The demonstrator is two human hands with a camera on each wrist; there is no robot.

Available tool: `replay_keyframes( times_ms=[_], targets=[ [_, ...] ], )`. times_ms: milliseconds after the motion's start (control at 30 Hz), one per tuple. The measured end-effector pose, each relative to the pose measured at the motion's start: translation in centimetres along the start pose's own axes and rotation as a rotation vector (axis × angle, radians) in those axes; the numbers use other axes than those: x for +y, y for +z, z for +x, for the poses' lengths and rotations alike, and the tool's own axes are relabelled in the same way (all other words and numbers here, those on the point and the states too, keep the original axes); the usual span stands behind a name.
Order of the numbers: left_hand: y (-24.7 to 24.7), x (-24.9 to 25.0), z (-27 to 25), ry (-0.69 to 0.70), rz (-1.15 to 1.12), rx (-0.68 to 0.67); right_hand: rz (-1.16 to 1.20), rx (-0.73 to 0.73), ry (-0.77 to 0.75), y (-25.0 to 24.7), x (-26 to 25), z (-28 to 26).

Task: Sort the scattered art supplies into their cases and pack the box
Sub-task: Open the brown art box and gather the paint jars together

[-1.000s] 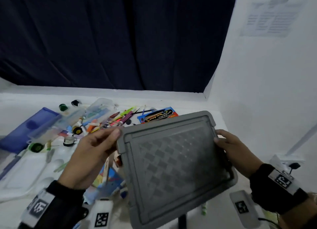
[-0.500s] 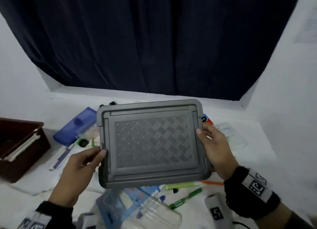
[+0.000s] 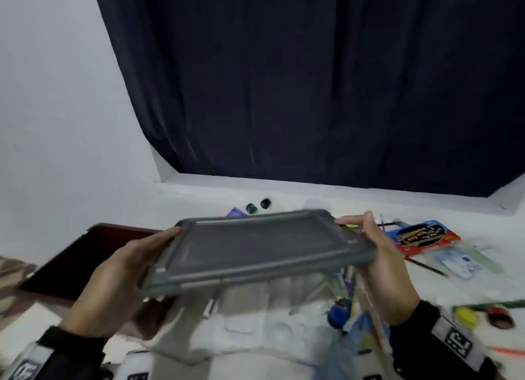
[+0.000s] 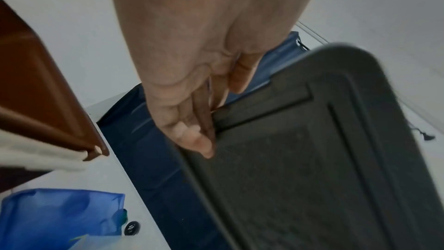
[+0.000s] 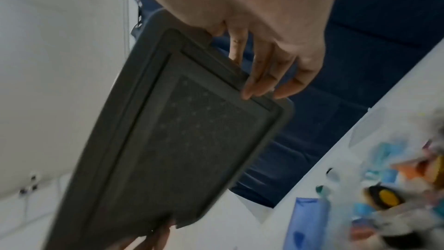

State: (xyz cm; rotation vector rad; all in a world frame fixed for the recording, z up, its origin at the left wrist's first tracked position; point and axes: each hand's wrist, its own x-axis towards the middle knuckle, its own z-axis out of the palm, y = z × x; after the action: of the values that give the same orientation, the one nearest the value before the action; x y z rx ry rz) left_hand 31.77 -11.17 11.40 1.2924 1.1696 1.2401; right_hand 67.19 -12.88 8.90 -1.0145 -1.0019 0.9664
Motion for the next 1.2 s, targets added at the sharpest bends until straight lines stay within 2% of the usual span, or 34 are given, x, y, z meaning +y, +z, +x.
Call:
replay_keyframes(
  times_ms=[67,133,233,300,467,533,633,700,767,800,933,1067,1200],
  targets=[
    [-3.2,0.9,1.0,0.047,-0.017,-0.1,-0.01,-0.031,-0.028,2.7,0.6,0.2],
    [-5.7,1.9,2.2,0.056,-0.14,-0.159,-0.071,-0.063,-0.058,5.5,1.1,0.5],
    [-8.1,3.1,4.3,0.127,-0.127,-0.113,-0.013,-0.111,-0.07,10.0,1.5,0.9],
    [-9.2,3.7,5.6,0.187,-0.01,-0.071,0.005,-0.105,-0.112,13.1,1.3,1.3],
    [-13.3,4.6,10.3,0.286,0.091,-0.023,-0.121,-0.119,-0.275,19.2,1.5,4.3],
    [-15.4,5.0,12.8,0.273,0.118,0.009,-0.138,-0.102,-0.299,21.1,2.2,6.1],
    [-18.2,4.8,14.9,0.211,0.157,-0.117,-0.227,-0.062,-0.294,23.6,3.7,9.2],
    [-20.4,4.3,15.9,0.169,0.147,-0.122,-0.37,0.007,-0.294,25.3,5.1,11.2],
    [-22.3,4.1,17.6,0.15,0.15,-0.115,-0.503,0.065,-0.251,27.0,6.2,12.5],
    [-23.1,4.3,18.2,0.136,0.137,-0.105,-0.501,0.046,-0.22,27.9,6.5,12.9],
    [-25.9,4.1,20.2,0.077,0.162,-0.116,-0.333,-0.093,0.024,30.6,7.7,14.0],
    [-28.7,3.2,22.2,-0.1,0.234,-0.208,-0.309,-0.193,0.279,30.8,9.7,14.2],
    [-29.9,0.8,23.2,-0.19,0.39,-0.403,-0.466,-0.264,0.363,30.3,11.3,13.8]
  ],
)
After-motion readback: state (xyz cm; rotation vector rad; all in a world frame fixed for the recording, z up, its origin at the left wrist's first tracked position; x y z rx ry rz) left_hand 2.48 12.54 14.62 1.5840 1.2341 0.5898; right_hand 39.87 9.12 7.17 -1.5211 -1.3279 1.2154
